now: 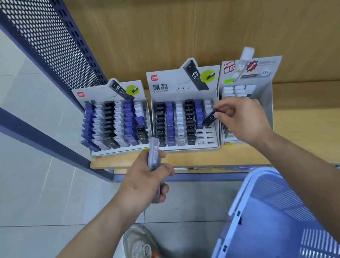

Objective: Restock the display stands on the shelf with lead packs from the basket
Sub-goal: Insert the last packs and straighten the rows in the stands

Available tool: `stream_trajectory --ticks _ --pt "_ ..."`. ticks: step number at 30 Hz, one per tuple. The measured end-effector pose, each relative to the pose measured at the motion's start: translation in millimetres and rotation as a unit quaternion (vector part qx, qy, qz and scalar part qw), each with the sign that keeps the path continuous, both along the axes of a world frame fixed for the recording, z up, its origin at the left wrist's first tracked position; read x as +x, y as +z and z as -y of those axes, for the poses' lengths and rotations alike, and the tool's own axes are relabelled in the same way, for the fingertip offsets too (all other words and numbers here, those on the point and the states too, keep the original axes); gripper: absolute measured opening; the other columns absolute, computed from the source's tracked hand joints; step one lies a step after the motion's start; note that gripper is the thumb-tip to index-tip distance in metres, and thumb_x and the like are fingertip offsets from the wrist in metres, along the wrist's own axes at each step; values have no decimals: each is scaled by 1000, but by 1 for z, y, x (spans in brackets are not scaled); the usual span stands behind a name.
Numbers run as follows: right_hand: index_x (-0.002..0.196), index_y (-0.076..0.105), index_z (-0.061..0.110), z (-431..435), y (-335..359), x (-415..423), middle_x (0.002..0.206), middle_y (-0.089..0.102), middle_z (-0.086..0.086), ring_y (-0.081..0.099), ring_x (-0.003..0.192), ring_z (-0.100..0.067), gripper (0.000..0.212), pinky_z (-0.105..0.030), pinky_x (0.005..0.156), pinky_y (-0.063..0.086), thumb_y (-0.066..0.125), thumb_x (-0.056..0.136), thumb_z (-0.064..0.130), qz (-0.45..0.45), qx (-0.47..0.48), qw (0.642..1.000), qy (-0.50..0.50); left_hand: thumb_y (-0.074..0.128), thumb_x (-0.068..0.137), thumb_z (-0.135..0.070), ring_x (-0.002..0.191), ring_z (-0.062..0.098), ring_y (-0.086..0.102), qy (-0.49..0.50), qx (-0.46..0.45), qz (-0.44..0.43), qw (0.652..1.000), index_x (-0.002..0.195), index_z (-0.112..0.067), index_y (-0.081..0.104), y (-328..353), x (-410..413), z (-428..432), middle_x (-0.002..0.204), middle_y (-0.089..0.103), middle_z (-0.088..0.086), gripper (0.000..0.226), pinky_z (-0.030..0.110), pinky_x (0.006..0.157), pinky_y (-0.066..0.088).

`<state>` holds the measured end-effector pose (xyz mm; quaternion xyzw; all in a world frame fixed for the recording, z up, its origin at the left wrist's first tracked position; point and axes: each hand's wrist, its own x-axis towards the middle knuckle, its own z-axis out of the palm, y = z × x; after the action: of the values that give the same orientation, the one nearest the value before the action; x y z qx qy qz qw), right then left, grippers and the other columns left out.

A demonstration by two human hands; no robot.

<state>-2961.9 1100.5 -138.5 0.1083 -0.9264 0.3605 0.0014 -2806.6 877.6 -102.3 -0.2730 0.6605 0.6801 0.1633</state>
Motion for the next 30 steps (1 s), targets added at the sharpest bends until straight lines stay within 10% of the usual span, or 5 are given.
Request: stream_trajectory --ticks 12,19,30 --pt "98 78 25 8 -11 -5 92 75 6 59 91 -18 14 -39 88 50 77 85 20 -49 73 992 88 59 98 -8 49 18 46 -11 -4 15 1000 117 -18 51 -3 2 -2 86 64 8 23 25 44 39" --pt "93 78 31 2 -16 -1 70 54 34 61 86 -15 12 -48 95 46 80 82 26 -40 88 987 125 59 98 -7 50 18 47 -25 -10 13 1000 118 -19 51 0 1 -4 91 63 11 25 25 45 40" --pt "96 75 32 9 -28 10 94 74 16 57 100 -16 10 -32 95 24 75 87 29 -84 93 987 104 60 97 -7 51 18 47 -28 -6 13 1000 119 -19 51 1 1 -3 91 64 10 26 26 47 41"
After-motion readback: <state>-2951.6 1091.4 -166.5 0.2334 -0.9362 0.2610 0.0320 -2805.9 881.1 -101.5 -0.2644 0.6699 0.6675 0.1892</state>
